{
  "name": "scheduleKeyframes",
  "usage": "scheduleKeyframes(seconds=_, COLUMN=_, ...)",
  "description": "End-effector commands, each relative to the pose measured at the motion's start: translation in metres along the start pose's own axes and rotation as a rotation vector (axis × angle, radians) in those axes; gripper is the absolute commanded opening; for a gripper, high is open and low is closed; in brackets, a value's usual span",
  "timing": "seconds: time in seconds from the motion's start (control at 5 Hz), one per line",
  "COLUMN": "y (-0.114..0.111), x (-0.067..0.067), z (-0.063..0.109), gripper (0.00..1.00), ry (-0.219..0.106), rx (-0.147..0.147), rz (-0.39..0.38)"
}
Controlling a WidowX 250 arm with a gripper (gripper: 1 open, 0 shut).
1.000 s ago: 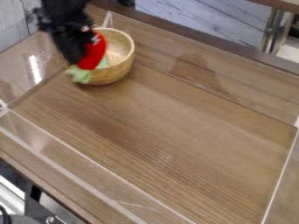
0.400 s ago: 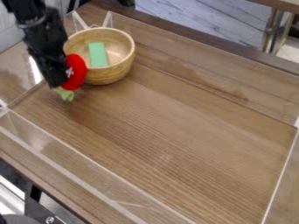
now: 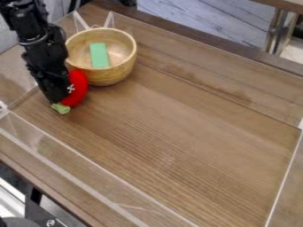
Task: Move the red fruit to the left
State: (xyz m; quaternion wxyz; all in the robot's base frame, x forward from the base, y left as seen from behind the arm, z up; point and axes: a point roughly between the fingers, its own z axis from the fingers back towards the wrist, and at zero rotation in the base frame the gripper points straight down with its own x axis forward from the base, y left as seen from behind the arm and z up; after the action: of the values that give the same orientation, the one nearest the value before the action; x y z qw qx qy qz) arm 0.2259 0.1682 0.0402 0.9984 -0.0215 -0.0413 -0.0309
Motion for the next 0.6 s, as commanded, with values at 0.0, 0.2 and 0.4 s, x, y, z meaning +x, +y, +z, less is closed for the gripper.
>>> scheduleKeyframes(seconds=0.0, y=-0.003, x=0.006, z=0.016, gripper=1.0, ry=-0.031, rx=0.04, rz=0.07)
scheduleKeyframes(seconds=0.2, y=-0.011, x=0.01, z=0.018, gripper=1.0, ry=-0.031, rx=0.042, rz=0.145)
scheduleKeyframes(seconds=0.4, y=-0.011, x=0.017, z=0.013, gripper=1.0, ry=-0.033, rx=0.047, rz=0.217)
